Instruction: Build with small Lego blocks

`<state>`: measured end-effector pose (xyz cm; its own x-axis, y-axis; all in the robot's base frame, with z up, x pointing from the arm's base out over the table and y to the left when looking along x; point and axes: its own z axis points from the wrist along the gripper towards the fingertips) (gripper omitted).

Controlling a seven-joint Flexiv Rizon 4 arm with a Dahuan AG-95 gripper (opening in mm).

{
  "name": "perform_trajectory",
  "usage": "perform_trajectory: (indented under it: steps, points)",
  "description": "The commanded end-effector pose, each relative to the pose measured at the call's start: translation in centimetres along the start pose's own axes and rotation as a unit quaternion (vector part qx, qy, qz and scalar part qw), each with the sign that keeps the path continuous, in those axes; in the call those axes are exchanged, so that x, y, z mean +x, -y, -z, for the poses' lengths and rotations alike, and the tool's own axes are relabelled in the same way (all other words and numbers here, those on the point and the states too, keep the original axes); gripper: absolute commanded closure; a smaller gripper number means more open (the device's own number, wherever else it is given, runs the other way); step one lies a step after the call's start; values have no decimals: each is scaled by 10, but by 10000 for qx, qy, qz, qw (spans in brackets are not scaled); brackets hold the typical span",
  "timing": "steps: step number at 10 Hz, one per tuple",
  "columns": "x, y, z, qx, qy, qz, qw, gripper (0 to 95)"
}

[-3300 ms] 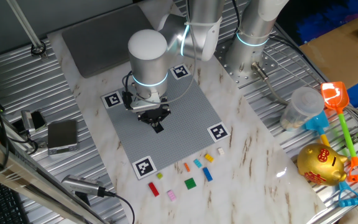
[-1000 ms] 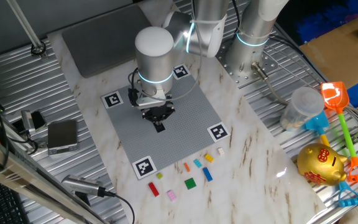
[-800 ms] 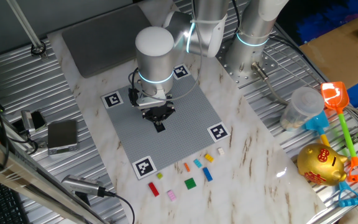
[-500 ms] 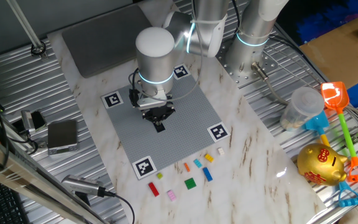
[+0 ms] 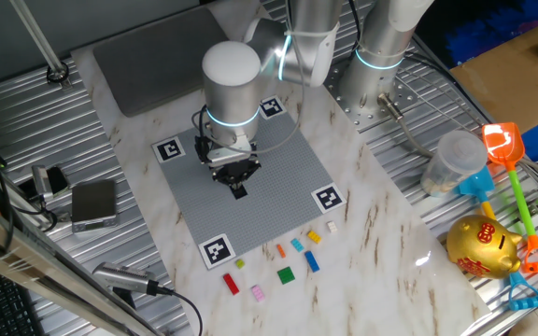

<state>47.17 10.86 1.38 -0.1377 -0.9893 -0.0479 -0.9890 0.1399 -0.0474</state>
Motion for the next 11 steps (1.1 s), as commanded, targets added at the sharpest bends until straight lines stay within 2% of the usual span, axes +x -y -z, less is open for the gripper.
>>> perform_trajectory:
  steps: [1, 4, 8, 11]
  points:
    - [0, 0, -10, 12, -6, 27, 10000, 950]
    - [0, 0, -9, 10, -9, 0, 10000, 950]
    - [-2, -1, 3, 7, -47, -35, 10000, 950]
    - [-2, -1, 4, 3, -52, -60, 10000, 950]
